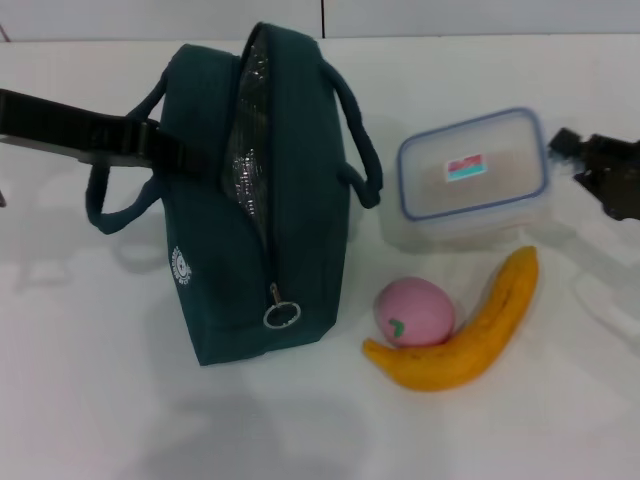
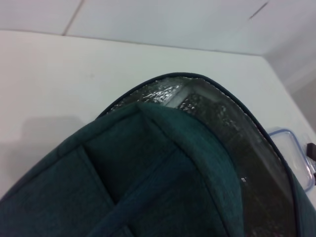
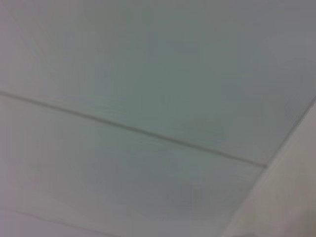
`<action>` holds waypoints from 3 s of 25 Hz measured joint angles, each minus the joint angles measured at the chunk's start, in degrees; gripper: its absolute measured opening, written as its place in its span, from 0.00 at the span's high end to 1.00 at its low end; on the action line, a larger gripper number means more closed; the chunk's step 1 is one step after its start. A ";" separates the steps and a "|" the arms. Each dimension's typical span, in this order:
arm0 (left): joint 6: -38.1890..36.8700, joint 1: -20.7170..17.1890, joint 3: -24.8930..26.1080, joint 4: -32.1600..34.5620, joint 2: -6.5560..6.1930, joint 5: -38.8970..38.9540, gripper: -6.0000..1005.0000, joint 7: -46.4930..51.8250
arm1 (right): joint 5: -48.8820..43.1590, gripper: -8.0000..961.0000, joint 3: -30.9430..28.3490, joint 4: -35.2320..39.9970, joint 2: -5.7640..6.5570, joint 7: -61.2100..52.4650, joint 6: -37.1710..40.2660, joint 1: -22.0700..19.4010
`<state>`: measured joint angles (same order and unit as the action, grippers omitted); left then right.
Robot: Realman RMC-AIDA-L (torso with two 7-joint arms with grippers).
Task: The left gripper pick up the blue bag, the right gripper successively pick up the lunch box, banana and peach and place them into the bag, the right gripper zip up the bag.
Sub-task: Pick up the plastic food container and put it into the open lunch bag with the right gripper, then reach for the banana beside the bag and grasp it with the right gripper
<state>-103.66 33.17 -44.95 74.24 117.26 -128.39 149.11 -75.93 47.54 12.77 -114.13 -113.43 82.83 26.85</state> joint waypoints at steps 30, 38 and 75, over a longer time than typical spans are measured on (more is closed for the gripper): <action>-2.13 1.23 -3.94 -0.96 0.81 3.77 0.96 0.39 | 13.43 0.81 0.64 -0.03 -1.04 -1.40 20.79 13.04; -1.89 1.74 -4.62 -1.15 1.05 3.77 0.96 0.33 | 13.18 0.79 3.45 0.01 -1.17 0.34 15.54 18.49; 2.75 0.63 -3.16 -4.99 0.82 3.68 0.96 -2.49 | 6.22 0.41 14.07 11.08 0.78 8.16 1.07 15.79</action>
<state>-100.90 33.79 -48.11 69.25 118.08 -124.71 146.62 -69.70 61.62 23.85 -113.34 -105.27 83.89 42.64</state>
